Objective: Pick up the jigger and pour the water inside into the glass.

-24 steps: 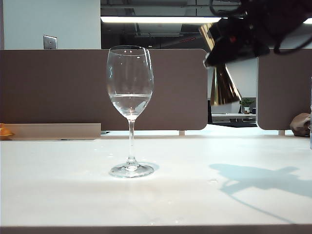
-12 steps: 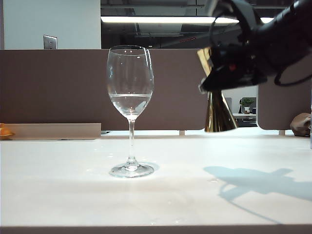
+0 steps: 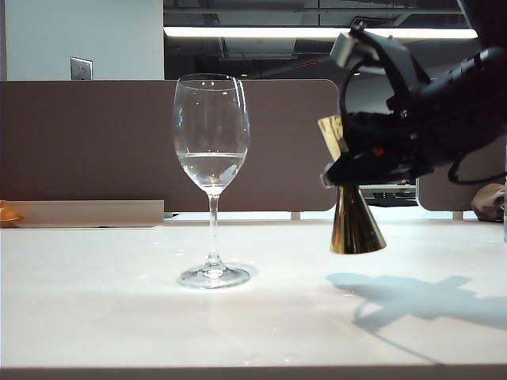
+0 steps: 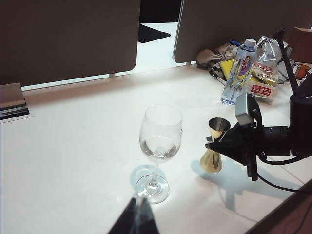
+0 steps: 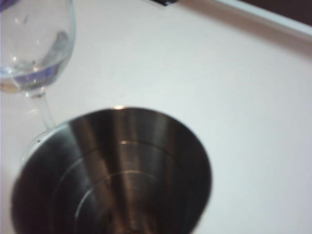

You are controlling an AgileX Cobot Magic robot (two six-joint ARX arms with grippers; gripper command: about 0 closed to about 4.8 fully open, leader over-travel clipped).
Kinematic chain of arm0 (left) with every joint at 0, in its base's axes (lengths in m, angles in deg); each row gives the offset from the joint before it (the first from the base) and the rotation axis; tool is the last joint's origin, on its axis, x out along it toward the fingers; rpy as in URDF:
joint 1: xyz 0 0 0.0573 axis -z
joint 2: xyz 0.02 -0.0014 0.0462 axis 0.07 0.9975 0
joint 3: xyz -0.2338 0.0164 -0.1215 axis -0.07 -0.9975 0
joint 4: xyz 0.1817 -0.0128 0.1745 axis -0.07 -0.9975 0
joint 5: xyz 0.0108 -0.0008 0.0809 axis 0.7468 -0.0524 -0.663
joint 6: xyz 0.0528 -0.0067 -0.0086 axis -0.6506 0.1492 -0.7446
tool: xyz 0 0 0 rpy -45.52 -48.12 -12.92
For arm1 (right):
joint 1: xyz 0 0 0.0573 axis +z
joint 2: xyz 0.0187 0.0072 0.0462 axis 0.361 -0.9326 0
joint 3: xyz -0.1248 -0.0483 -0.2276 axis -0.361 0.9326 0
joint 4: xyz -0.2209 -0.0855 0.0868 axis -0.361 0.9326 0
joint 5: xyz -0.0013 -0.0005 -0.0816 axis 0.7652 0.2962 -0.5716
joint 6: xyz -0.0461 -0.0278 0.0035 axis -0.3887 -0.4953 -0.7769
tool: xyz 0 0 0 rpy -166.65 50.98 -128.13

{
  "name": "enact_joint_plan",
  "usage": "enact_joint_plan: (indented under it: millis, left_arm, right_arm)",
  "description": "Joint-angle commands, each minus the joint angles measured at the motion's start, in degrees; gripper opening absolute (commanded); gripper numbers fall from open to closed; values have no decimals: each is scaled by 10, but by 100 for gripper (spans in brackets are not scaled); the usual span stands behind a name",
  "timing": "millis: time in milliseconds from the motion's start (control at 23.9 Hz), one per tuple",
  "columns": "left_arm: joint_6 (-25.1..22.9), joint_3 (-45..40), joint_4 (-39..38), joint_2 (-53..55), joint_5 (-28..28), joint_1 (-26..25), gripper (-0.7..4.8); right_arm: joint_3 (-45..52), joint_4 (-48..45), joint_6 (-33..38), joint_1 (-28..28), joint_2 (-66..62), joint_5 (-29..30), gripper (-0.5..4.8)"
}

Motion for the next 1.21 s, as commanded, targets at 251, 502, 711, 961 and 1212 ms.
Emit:
enact_joint_plan:
  millis: [251,502,711,961,1212]
  left_arm:
    - [0,2,7,1,2,-1,-3]
    - [0,2,7,0,2,-1,-3]
    - [0,2,7,0,2,-1,-3]
    - [0,2,7,0,2,-1,-3]
    - [0,2,7,0,2,-1,-3]
  right_arm:
    - [-3,-36,3,1,-34,19,-1]
    - [-3,-38,3,1,-63,19,-1]
    - [-3,-52,3,-4,-76,19,24]
    - [-3,-57,2,-6,-80,19,109]
    - [-3,-63,3,-6,-87,19,130]
